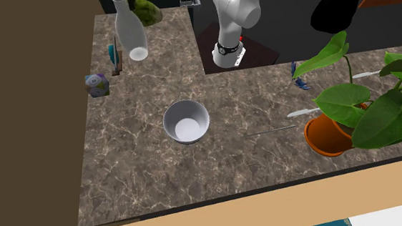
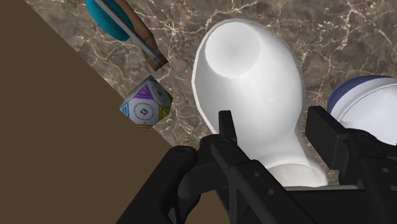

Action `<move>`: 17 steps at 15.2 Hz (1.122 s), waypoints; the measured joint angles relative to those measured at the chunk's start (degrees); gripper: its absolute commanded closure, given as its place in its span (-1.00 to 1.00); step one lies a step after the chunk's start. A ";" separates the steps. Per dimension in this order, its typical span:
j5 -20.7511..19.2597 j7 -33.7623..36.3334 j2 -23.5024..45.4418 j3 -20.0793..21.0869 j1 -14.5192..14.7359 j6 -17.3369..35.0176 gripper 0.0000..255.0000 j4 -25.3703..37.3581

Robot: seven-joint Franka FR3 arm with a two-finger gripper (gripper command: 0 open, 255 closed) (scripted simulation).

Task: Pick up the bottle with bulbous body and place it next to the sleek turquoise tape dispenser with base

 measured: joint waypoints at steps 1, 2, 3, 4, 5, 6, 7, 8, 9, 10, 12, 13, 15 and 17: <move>-0.06 -0.13 -0.18 -0.09 -0.07 0.73 1.00 -0.91; -0.09 -0.22 -0.26 -0.16 -0.11 1.39 1.00 -1.64; -0.11 -0.25 -0.25 -0.18 -0.12 2.08 1.00 -2.32; -0.13 -0.24 -0.37 -0.18 -0.14 2.76 1.00 -3.11; -0.13 -0.22 -0.37 -0.17 -0.14 3.54 1.00 -3.90; -0.18 -0.33 -0.51 -0.25 -0.20 4.31 1.00 -4.82; -0.22 -0.38 -0.61 -0.29 -0.24 5.21 1.00 -5.82; -0.23 -0.40 -0.62 -0.31 -0.25 5.94 1.00 -6.56; -0.26 -0.53 -0.60 -0.41 -0.29 6.70 1.00 -7.30; -0.29 -0.61 -0.67 -0.47 -0.34 7.57 1.00 -8.24; -0.26 -0.66 -0.42 -0.53 -0.32 8.96 1.00 -9.39; -0.20 -0.71 -0.12 -0.57 -0.29 9.75 1.00 -9.88; -0.22 -0.74 -0.13 -0.62 -0.31 11.32 1.00 -11.47; -0.19 -0.91 0.17 -0.75 -0.32 12.83 1.00 -12.69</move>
